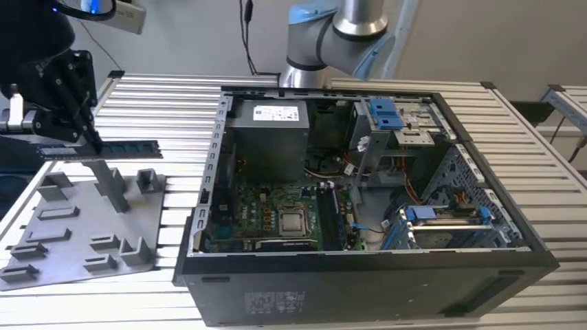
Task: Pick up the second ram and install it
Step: 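Pick up the second ram and move it above second insertion slot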
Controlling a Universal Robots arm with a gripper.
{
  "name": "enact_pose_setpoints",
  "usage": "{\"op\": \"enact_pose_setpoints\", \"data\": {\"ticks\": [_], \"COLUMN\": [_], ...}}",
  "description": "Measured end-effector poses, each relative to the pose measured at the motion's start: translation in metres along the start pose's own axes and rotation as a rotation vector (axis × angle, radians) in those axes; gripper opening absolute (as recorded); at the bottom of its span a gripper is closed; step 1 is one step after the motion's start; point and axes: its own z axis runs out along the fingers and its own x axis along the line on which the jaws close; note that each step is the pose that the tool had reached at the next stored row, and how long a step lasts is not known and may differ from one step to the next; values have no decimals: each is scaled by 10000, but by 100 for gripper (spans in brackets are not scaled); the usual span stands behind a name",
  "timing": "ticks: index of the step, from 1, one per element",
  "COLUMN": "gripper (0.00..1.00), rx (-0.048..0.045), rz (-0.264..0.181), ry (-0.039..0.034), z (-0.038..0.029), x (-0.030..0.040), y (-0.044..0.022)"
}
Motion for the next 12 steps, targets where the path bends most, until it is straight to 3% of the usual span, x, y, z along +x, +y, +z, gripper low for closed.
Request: {"op": "enact_pose_setpoints", "data": {"ticks": [12], "gripper": [14], "rx": [-5], "rz": [2], "ry": [-1], "z": [1], "x": [20], "y": [-537]}}
